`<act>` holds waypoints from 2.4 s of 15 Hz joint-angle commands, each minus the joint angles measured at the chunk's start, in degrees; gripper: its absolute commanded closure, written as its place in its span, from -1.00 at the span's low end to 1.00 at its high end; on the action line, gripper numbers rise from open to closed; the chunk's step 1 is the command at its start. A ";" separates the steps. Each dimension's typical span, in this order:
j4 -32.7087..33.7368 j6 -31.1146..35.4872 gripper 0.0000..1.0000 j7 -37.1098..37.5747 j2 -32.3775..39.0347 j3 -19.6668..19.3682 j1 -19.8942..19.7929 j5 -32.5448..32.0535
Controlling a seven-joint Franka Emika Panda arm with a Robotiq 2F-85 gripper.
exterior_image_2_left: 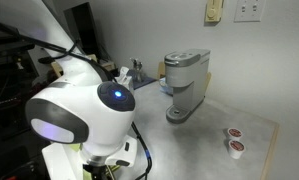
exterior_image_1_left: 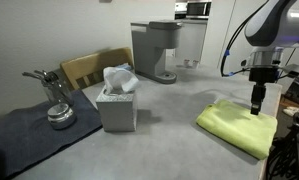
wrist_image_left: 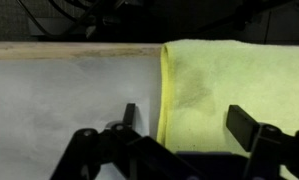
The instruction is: Unfold the yellow towel from right to left, fold the yellow towel from left to right
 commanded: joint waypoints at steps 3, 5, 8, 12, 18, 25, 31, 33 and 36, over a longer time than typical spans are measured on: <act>2.60 -2.55 -0.28 -2.56 2.33 1.13 -2.70 0.56; 2.85 -2.72 -0.29 -2.75 2.45 1.15 -2.86 0.65; 3.10 -3.26 -0.41 -2.81 2.53 1.16 -2.92 0.71; 3.25 -3.62 -0.16 -2.86 2.61 1.31 -2.85 0.72; 3.33 -3.87 0.88 -2.68 2.71 1.62 -2.71 0.48; 1.67 -2.78 0.93 0.67 -0.33 0.82 -1.47 -1.76; -0.53 -2.41 0.98 1.23 -6.02 1.01 -0.52 -1.76; -0.97 -2.40 0.98 2.10 -7.86 0.95 0.30 -1.74; -1.77 -2.56 0.98 4.76 -10.60 0.96 1.92 -1.39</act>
